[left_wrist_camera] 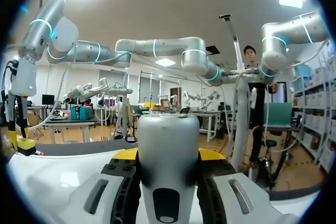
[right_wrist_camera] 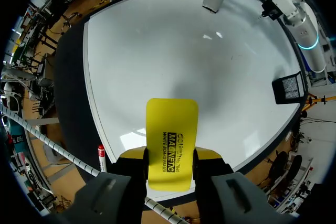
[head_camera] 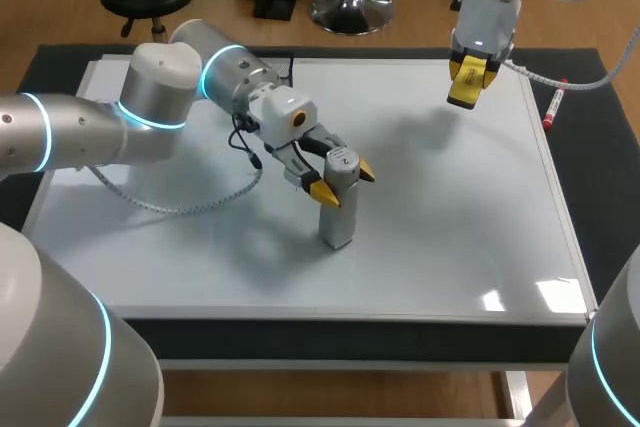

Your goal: Pick up the inspection probe, press it on each red-marked spot on the whiteboard one by one, put down the probe, pick up the eraser, and wipe off all the red marks.

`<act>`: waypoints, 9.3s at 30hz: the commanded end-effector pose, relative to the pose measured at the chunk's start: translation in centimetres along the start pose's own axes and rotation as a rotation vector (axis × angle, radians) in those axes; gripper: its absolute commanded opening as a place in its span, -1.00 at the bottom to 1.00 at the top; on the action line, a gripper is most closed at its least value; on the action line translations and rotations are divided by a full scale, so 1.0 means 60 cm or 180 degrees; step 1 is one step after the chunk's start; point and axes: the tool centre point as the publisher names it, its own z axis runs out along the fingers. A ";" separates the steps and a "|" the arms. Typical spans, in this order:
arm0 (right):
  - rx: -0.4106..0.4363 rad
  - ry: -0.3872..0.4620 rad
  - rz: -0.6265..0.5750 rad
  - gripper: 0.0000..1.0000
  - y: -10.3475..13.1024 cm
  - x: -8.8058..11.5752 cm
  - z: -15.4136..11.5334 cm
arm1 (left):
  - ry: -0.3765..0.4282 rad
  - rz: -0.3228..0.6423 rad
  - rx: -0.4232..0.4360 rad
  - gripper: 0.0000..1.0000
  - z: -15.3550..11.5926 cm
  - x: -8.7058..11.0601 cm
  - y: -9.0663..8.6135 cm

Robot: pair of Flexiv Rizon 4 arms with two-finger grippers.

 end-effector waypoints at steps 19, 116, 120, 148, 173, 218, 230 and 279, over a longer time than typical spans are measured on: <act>0.0005 0.0007 -0.0006 -1.00 0.000 0.002 -0.003 | -0.0009 0.0164 -0.0099 -1.00 -0.012 0.086 -0.067; 0.0005 0.0007 -0.0006 -1.00 0.000 0.002 -0.003 | -0.0072 0.0380 -0.0395 -1.00 -0.484 0.249 -0.169; 0.0005 0.0007 -0.0006 -1.00 0.000 0.002 -0.003 | -0.0091 0.0443 -0.0378 -1.00 -0.492 0.233 -0.166; 0.0005 0.0007 -0.0006 -1.00 0.000 0.002 -0.003 | -0.0110 0.0444 -0.0408 -1.00 -0.485 0.227 -0.182; 0.0153 -0.0031 -0.0237 -1.00 0.059 0.093 -0.022 | -0.0110 0.0444 -0.0408 -1.00 -0.485 0.227 -0.182; 0.0233 0.0068 -0.1311 -1.00 0.468 0.108 0.020 | -0.0110 0.0444 -0.0408 -1.00 -0.485 0.227 -0.182; 0.0102 0.0033 -0.1318 -1.00 0.480 0.098 0.015 | -0.0110 0.0444 -0.0408 -1.00 -0.485 0.227 -0.182; 0.0199 0.0229 -0.2042 -1.00 0.647 -0.103 0.061 | -0.0110 0.0444 -0.0408 -1.00 -0.485 0.227 -0.182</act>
